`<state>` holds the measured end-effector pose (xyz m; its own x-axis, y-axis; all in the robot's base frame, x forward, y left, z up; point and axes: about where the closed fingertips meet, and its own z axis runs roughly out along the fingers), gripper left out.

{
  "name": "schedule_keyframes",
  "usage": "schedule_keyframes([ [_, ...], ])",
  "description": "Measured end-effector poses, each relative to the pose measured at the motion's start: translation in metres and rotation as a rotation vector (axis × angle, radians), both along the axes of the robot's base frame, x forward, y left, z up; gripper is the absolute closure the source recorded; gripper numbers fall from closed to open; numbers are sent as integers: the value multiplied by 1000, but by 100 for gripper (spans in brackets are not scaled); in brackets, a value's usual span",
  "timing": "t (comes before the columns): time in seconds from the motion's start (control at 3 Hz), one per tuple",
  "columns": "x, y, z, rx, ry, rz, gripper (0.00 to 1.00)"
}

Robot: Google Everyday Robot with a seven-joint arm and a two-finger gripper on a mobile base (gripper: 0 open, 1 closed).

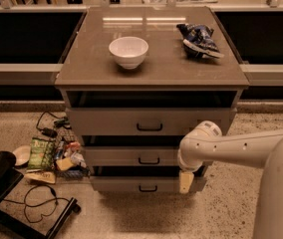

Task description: Open middle drawer

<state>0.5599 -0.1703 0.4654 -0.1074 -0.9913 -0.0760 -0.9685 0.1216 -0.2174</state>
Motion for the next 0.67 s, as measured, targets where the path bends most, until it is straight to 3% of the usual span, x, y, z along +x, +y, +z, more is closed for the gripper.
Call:
schedule_keyframes([
  [0.67, 40, -8, -23, -6, -7, -23, 0],
])
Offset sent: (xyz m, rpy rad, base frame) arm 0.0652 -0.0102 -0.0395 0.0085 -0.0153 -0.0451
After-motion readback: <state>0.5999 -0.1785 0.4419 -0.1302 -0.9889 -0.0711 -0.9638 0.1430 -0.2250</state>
